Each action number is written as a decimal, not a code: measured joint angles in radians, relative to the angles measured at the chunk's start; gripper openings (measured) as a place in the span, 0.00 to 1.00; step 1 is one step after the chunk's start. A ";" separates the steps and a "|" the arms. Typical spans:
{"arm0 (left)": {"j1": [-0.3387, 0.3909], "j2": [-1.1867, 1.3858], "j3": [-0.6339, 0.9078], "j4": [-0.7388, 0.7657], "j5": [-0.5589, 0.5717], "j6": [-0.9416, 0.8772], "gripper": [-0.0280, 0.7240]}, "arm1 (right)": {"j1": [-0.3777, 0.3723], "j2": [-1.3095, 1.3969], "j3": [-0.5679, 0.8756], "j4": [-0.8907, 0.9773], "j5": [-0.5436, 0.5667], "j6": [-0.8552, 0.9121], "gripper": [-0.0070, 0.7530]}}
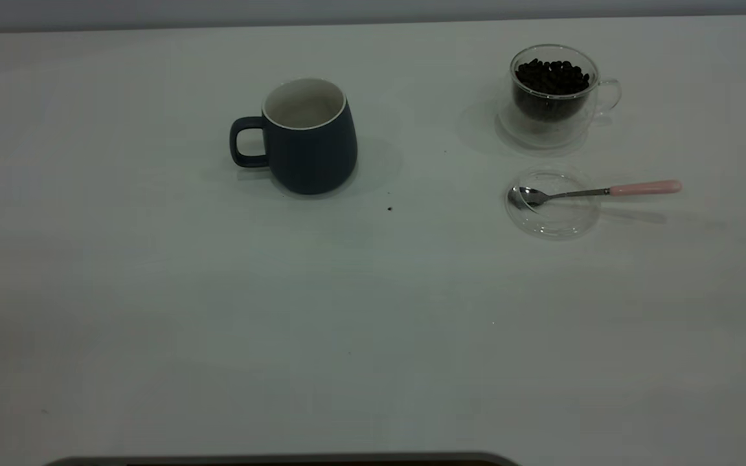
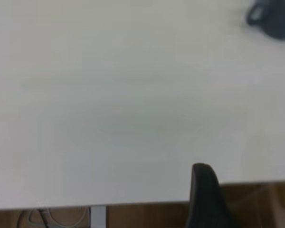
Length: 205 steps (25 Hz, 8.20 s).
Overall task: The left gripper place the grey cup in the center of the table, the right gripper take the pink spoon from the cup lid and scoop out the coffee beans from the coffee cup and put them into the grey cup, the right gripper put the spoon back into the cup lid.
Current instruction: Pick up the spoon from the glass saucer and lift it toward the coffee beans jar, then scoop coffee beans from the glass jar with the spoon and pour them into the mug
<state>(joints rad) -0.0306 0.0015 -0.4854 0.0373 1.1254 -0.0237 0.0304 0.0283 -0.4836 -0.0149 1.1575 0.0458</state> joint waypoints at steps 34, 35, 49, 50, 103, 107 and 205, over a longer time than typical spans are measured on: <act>0.072 -0.020 0.000 0.001 0.007 0.001 0.70 | 0.029 0.042 0.000 0.103 -0.131 0.037 0.65; 0.072 -0.020 0.000 0.001 0.007 0.001 0.70 | 0.029 0.070 0.000 0.122 -0.158 0.035 0.65; 0.072 -0.020 0.000 0.001 0.007 0.004 0.70 | 0.029 1.008 -0.136 0.149 -0.688 -0.135 0.79; 0.072 -0.020 0.000 0.001 0.007 0.004 0.70 | 0.029 1.092 -0.182 0.149 -0.701 -0.169 0.79; 0.072 -0.020 0.000 0.001 0.007 0.002 0.70 | -0.427 2.557 -0.701 1.457 -0.126 -1.521 0.78; 0.072 -0.020 0.000 0.002 0.007 0.004 0.70 | -0.387 2.557 -0.707 1.458 -0.120 -1.538 0.78; 0.072 -0.020 0.000 0.002 0.007 0.004 0.70 | -0.333 2.469 -1.089 1.193 -0.106 -1.005 0.14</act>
<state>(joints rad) 0.0413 -0.0180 -0.4854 0.0392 1.1326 -0.0202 -0.3025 2.4971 -1.5723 1.1777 1.0513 -0.9594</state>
